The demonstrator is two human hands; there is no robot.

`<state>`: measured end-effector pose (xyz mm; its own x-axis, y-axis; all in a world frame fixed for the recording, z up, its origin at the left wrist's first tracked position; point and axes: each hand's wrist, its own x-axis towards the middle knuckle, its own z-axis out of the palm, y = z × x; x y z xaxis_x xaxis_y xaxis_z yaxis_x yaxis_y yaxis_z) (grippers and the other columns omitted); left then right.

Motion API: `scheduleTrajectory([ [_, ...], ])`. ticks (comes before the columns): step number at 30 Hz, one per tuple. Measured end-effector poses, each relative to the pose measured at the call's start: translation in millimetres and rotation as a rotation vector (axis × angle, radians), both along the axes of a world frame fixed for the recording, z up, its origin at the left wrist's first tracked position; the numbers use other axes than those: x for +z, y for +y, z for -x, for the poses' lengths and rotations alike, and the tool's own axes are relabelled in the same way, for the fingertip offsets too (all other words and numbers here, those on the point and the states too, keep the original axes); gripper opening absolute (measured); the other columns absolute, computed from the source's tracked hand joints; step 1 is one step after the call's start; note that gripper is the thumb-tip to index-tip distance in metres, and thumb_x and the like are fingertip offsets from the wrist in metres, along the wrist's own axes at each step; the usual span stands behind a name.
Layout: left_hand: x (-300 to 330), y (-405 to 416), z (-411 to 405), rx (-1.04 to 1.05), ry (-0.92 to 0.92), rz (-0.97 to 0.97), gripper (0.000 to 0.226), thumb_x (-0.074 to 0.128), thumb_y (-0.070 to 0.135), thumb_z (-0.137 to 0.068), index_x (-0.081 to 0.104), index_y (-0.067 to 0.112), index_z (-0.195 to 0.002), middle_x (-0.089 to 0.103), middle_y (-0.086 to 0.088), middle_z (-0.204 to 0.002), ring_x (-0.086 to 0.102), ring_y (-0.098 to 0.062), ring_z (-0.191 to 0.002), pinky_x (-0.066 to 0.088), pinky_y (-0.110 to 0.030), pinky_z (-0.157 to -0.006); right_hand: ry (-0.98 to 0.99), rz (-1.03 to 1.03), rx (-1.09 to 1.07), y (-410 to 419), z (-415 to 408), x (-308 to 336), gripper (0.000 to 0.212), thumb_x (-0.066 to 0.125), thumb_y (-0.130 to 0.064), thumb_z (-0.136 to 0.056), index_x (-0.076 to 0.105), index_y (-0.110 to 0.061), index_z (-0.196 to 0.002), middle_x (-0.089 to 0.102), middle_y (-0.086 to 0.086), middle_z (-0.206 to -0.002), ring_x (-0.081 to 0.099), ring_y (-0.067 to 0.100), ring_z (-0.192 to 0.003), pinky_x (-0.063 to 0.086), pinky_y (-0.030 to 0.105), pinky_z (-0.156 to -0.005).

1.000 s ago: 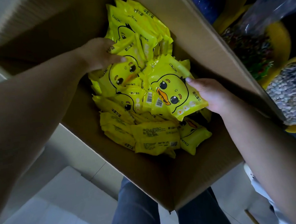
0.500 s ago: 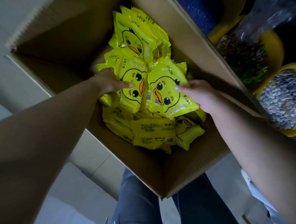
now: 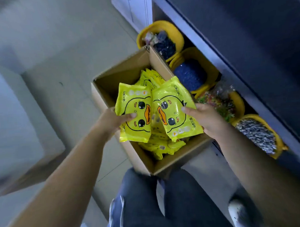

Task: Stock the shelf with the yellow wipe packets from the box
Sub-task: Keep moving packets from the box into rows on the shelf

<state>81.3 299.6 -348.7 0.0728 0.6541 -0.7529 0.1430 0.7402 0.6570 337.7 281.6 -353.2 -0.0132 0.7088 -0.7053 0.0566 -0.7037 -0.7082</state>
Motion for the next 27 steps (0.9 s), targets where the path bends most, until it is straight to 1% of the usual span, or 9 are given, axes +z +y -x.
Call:
scheduleTrajectory([
  [1,13.7,-10.8,-1.9,0.038,-0.035,-0.011,0.025,0.073,0.009,-0.068,0.062,0.017,-0.09,0.073,0.002,-0.082,0.07,-0.015,-0.076,0.057,-0.033,-0.074,0.009,-0.012,0.012,-4.4,-2.1,11.9,0.087,0.076,-0.055,-0.06,0.053,-0.004,-0.126,0.058,0.01,-0.128,0.053,0.023,-0.119,0.04,0.045,-0.104],
  [3,35.5,-30.4,-4.5,0.095,-0.097,-0.031,0.03,0.072,0.011,-0.065,0.062,0.015,-0.093,0.072,-0.001,-0.089,0.069,-0.019,-0.082,0.056,-0.035,-0.078,-0.005,-0.021,0.021,-15.2,-0.4,36.8,0.093,0.076,-0.055,-0.059,0.047,-0.004,-0.132,0.052,0.009,-0.134,0.048,0.024,-0.124,0.035,0.049,-0.108],
  [7,60.5,-60.4,-1.5,0.176,-0.2,-0.042,0.044,0.071,0.017,-0.057,0.061,0.012,-0.1,0.073,-0.002,-0.088,0.07,-0.018,-0.08,0.057,-0.036,-0.076,-0.033,-0.04,-0.029,-38.6,13.5,76.7,0.069,0.069,-0.039,-0.075,0.048,-0.004,-0.131,0.052,0.009,-0.134,0.047,0.024,-0.126,0.033,0.048,-0.109],
  [10,71.9,-80.6,1.0,0.234,-0.266,-0.039,0.051,0.07,0.016,-0.059,0.06,0.009,-0.109,0.072,-0.009,-0.095,0.069,-0.022,-0.082,0.058,-0.038,-0.072,-0.04,-0.048,-0.037,-58.8,23.6,96.9,0.065,0.069,-0.041,-0.074,0.052,-0.005,-0.125,0.055,0.006,-0.129,0.049,0.022,-0.121,0.035,0.047,-0.107],
  [15,94.6,-99.0,6.6,0.242,-0.335,-0.035,0.028,0.066,0.009,-0.072,0.062,0.009,-0.1,0.073,-0.009,-0.084,0.07,-0.023,-0.072,0.059,-0.04,-0.063,-0.001,-0.134,-0.105,-84.8,28.7,126.6,0.008,0.06,-0.016,-0.086,0.066,-0.013,-0.092,0.073,0.0,-0.087,0.069,0.013,-0.078,0.055,0.035,-0.079],
  [17,109.8,-94.5,7.7,0.161,-0.328,-0.078,0.038,0.069,0.011,-0.065,0.062,0.006,-0.102,0.073,-0.011,-0.087,0.07,-0.025,-0.075,0.059,-0.04,-0.066,-0.041,-0.209,-0.143,-91.6,24.0,144.5,0.007,0.06,-0.014,-0.087,0.067,-0.017,-0.083,0.072,-0.008,-0.068,0.068,0.005,-0.064,0.055,0.028,-0.07],
  [22,164.8,-58.3,9.1,-0.112,-0.203,-0.238,0.086,0.09,0.032,-0.031,0.061,0.004,-0.107,0.072,-0.015,-0.092,0.069,-0.033,-0.084,0.055,-0.048,-0.079,-0.202,-0.356,-0.185,-94.9,0.5,199.9,0.015,0.063,-0.013,-0.085,0.065,-0.018,-0.072,0.07,-0.007,-0.06,0.066,0.006,-0.056,0.054,0.03,-0.068],
  [25,198.9,-33.6,0.2,-0.2,-0.09,-0.34,0.071,0.089,0.02,-0.039,0.061,0.004,-0.103,0.071,-0.017,-0.09,0.069,-0.032,-0.08,0.055,-0.046,-0.076,-0.272,-0.436,-0.175,-94.1,-20.0,241.6,0.014,0.061,-0.014,-0.086,0.065,-0.018,-0.073,0.069,-0.008,-0.058,0.065,0.005,-0.053,0.054,0.027,-0.062],
  [27,221.2,-18.1,-12.1,-0.281,-0.007,-0.438,0.043,0.085,0.013,-0.057,0.064,0.006,-0.094,0.073,-0.009,-0.077,0.069,-0.026,-0.072,0.056,-0.042,-0.072,-0.329,-0.481,-0.158,-91.7,-37.2,268.6,0.011,0.062,-0.015,-0.086,0.066,-0.016,-0.075,0.07,-0.007,-0.06,0.065,0.007,-0.055,0.054,0.026,-0.061],
])
